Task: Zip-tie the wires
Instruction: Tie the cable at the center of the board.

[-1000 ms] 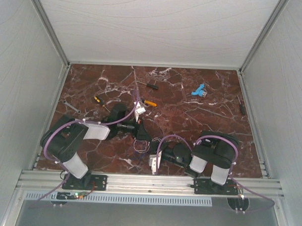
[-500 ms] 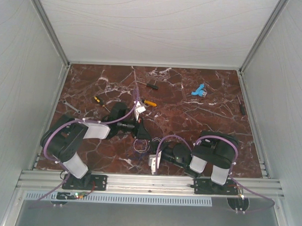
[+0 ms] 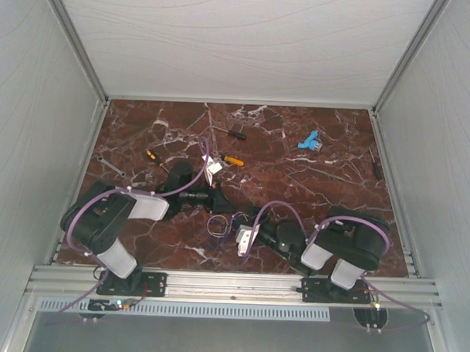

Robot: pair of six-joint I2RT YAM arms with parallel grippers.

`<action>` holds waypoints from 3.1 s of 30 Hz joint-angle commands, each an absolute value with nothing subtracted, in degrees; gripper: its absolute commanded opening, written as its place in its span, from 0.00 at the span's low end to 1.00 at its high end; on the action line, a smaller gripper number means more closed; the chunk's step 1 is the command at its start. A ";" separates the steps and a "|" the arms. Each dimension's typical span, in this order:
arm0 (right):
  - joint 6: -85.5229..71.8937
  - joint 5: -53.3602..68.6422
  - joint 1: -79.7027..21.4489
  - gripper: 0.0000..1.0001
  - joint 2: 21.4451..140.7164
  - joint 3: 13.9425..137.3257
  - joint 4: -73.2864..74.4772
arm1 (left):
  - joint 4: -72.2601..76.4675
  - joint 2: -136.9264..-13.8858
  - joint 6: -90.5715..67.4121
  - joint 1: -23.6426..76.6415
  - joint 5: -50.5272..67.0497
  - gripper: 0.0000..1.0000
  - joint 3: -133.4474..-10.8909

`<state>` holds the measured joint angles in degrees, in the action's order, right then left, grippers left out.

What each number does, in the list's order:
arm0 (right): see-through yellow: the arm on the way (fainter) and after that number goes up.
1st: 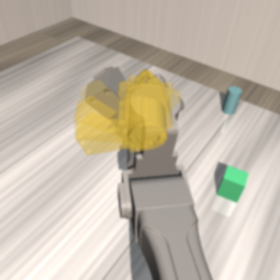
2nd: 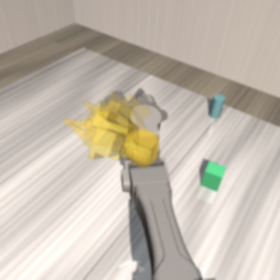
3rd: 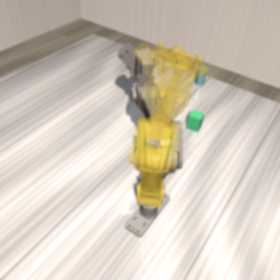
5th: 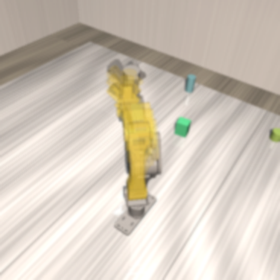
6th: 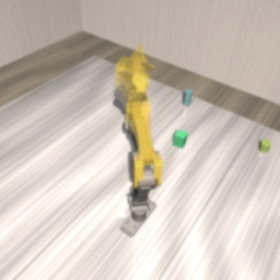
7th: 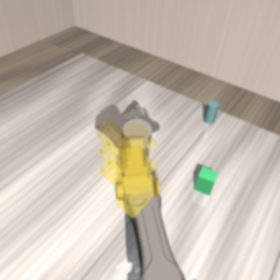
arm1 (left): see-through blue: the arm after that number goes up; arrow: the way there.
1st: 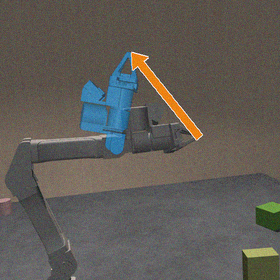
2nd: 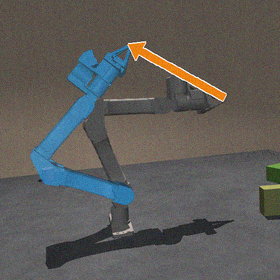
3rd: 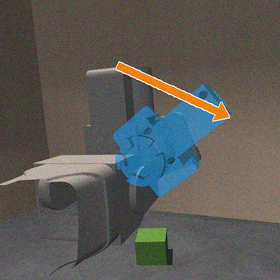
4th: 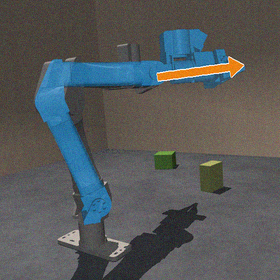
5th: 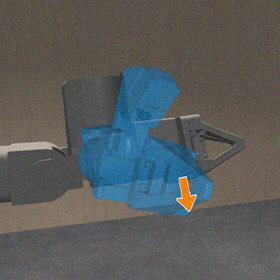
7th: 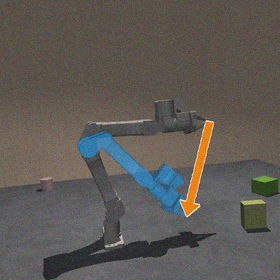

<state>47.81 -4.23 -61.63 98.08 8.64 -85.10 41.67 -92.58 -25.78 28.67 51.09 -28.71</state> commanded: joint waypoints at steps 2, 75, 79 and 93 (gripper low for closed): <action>40.47 -16.13 -60.97 0.50 88.89 6.90 -86.78 | 46.18 -90.23 -27.90 30.36 46.89 0.00 -27.51; -31.87 -21.01 -59.94 0.12 83.93 42.15 -10.11 | 42.71 -86.27 -34.68 31.82 33.90 0.00 -27.55; -31.74 -21.00 -60.00 0.01 83.77 42.01 -9.87 | 42.26 -86.08 -34.63 31.79 32.79 0.00 -27.52; -32.25 -22.38 -60.99 0.00 83.09 40.83 -8.07 | 37.84 -86.04 -32.08 30.52 27.28 0.00 -30.19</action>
